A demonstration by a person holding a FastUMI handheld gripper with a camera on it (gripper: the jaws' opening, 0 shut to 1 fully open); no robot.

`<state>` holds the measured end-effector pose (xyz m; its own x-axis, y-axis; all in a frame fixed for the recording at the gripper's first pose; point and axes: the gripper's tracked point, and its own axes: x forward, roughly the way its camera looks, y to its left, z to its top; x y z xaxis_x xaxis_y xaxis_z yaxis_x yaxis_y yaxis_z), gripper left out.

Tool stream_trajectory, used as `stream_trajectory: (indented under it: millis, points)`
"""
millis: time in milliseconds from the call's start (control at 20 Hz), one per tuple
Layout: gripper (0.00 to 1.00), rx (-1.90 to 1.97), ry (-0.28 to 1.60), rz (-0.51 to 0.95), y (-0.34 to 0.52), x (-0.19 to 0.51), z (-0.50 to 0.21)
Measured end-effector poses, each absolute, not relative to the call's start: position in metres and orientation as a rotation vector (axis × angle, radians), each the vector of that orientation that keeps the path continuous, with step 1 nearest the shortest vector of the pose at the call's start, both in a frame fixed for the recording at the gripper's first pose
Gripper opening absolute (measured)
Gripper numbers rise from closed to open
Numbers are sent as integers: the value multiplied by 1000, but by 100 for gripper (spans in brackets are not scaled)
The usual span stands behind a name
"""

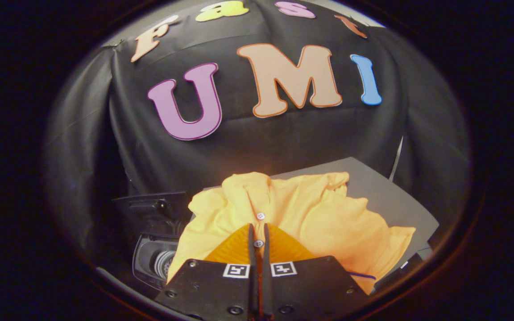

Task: Put the clothes into the washing machine and then close the washing machine lid.

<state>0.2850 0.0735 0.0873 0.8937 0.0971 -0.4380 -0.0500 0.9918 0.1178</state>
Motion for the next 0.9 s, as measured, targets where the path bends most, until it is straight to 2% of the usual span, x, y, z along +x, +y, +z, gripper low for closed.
stream_trajectory:
  millis: [450, 900]
  points:
    - [3, 107, 354, 208, 179, 276, 168]
    - [3, 94, 358, 394, 317, 281, 149]
